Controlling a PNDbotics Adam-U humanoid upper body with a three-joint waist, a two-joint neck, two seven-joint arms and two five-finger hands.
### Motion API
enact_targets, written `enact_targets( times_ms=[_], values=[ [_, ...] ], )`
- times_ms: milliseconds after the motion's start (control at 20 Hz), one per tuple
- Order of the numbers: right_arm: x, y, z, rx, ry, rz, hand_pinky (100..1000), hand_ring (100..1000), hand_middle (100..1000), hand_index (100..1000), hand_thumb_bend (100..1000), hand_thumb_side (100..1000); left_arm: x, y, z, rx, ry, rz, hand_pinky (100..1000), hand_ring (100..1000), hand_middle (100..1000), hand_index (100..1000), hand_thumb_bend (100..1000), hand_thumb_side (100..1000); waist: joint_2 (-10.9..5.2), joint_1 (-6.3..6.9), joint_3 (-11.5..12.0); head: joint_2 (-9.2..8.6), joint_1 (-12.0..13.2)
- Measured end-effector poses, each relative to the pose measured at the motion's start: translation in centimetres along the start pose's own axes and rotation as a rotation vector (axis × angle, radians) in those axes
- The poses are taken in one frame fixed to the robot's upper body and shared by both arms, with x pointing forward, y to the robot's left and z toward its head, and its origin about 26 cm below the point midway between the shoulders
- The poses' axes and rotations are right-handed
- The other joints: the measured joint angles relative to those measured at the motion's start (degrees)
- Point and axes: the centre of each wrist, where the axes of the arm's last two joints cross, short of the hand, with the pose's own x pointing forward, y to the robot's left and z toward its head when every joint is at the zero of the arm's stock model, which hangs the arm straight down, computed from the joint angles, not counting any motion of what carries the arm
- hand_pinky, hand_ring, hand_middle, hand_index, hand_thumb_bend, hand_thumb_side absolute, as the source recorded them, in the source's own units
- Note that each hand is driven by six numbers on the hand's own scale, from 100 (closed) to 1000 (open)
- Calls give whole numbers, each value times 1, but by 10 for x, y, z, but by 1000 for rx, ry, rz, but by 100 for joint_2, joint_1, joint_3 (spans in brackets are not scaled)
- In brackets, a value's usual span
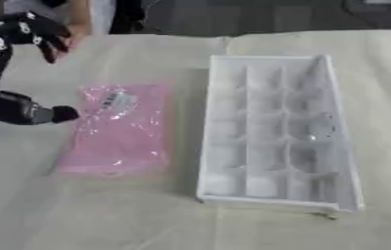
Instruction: Pick up objects on the table and place them in the box.
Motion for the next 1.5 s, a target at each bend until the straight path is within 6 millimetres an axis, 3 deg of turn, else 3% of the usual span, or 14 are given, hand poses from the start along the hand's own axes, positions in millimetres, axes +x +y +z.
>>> enact_targets(
  times_ms=[750, 1200, 1500],
  values=[
    [1, 1, -4, 14, -10, -7, 629, 774, 762, 735, 100, 963, -30, 18, -23, -396, -18, -266, 632, 723, 750, 872, 963, 544, 30, 37, -82, 0, 107],
    [1, 2, -4, 17, -11, -8, 629, 774, 762, 735, 100, 962, -43, 16, -29, -484, -8, -318, 598, 706, 749, 868, 942, 581, 33, 61, -88, 0, 159],
    [1, 2, -4, 16, -10, -12, 629, 774, 762, 735, 100, 964, -48, -5, -38, -493, 18, -253, 571, 685, 740, 859, 936, 590, 38, 56, -127, 0, 200]
  ],
)
